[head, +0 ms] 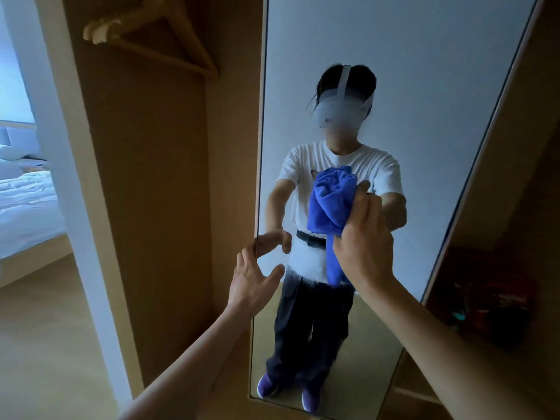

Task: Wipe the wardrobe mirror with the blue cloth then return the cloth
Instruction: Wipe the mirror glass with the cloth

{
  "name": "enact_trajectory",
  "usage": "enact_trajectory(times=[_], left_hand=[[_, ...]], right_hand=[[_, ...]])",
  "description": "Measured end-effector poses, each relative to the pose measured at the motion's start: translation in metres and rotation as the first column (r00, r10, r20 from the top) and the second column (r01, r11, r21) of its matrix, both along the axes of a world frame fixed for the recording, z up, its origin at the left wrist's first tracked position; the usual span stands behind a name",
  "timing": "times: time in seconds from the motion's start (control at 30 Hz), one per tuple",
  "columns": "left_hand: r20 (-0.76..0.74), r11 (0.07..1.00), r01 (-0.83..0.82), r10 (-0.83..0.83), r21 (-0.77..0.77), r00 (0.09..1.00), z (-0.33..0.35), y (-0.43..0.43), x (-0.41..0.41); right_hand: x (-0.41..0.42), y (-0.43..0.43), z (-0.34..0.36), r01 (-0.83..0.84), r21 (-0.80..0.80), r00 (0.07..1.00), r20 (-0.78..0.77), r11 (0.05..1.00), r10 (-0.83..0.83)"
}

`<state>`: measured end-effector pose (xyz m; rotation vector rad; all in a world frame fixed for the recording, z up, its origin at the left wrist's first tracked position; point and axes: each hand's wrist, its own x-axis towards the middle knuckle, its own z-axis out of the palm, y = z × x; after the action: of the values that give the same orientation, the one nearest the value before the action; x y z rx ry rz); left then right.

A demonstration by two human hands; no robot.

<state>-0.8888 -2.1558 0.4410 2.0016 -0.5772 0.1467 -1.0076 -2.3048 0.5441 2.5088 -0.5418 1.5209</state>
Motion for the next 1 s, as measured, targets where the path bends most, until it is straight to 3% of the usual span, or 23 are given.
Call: enact_trajectory(times=[0.23, 0.6, 0.9, 1.0], left_hand=[[-0.012, 0.993, 0.104, -0.105, -0.052, 0.994, -0.003, 0.007, 0.004], [-0.068, 0.992, 0.128, -0.127, 0.009, 0.99, -0.01, 0.015, 0.018], [-0.123, 0.964, 0.265, -0.262, 0.01, 0.957, -0.002, 0.026, 0.016], [-0.12, 0.955, 0.296, -0.293, 0.002, 0.948, -0.005, 0.03, 0.02]], right_hand=[[0.028, 0.03, -0.004, -0.046, 0.037, 0.996, -0.069, 0.998, 0.049], [0.06, 0.057, -0.009, -0.023, -0.008, 0.996, -0.083, 1.0, 0.022], [0.065, 0.073, -0.007, -0.134, -0.013, 0.986, -0.105, 0.991, 0.132], [0.061, 0.071, -0.004, -0.205, -0.006, 0.963, -0.179, 0.979, 0.201]])
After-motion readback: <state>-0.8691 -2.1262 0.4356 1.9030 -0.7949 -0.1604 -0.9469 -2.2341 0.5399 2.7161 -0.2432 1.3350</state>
